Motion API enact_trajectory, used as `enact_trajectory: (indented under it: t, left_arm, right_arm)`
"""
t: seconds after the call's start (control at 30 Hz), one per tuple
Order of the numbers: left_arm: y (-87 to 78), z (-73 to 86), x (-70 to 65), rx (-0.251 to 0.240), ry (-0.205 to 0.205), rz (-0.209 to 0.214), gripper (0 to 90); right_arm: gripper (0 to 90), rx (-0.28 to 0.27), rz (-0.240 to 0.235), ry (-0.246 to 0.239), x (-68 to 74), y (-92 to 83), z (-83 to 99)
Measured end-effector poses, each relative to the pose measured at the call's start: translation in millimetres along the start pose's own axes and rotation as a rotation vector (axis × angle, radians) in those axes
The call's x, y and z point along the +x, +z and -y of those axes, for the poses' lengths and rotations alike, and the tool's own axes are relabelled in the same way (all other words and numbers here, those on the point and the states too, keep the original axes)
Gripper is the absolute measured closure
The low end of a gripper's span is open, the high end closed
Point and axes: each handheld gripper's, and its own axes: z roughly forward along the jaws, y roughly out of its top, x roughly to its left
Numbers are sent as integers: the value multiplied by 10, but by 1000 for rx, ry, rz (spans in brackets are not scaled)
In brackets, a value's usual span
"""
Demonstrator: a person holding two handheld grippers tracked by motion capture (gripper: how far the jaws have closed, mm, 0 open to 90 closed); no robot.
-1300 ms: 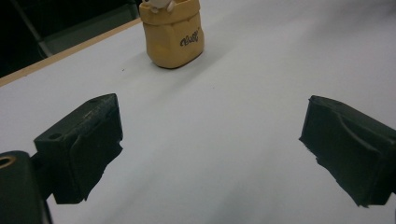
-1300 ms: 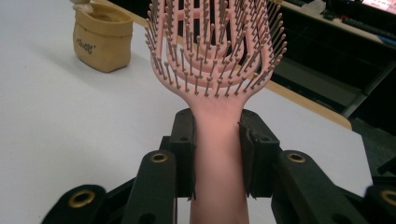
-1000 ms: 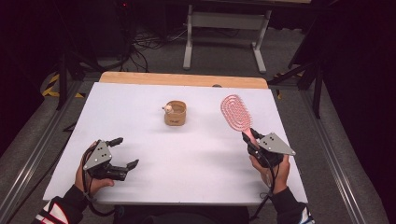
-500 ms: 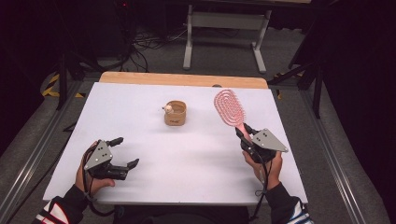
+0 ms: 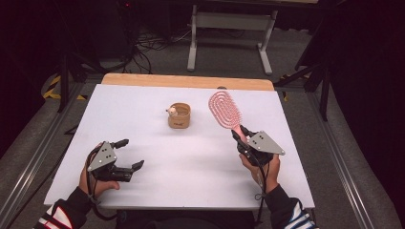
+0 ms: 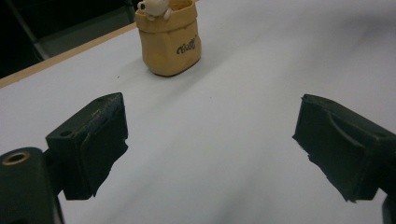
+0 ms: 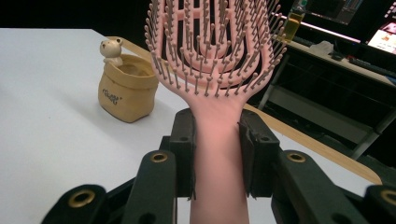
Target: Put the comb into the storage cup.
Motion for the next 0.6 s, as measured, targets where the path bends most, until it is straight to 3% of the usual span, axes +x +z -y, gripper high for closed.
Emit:
enact_trajectory:
  t: [0.17, 0.27, 0.3, 0.5, 0.6]
  left_arm:
    - [141, -154, 2, -17, -10, 26, 121]
    - [223, -274, -30, -45, -29, 75, 121]
    - [273, -354, -54, -60, -25, 108, 135]
    - [435, -561, -139, -99, -27, 176, 143]
    - [532, -668, -201, -125, -51, 206, 138]
  right_arm:
    - [698, -20, -2, -4, 84, 41, -21]
    - [698, -28, -8, -2, 122, 54, -29]
    - [698, -34, -11, -8, 165, 68, -37]
    - [698, -44, -32, -20, 287, 113, -55]
    - [698, -49, -52, -35, 396, 160, -71]
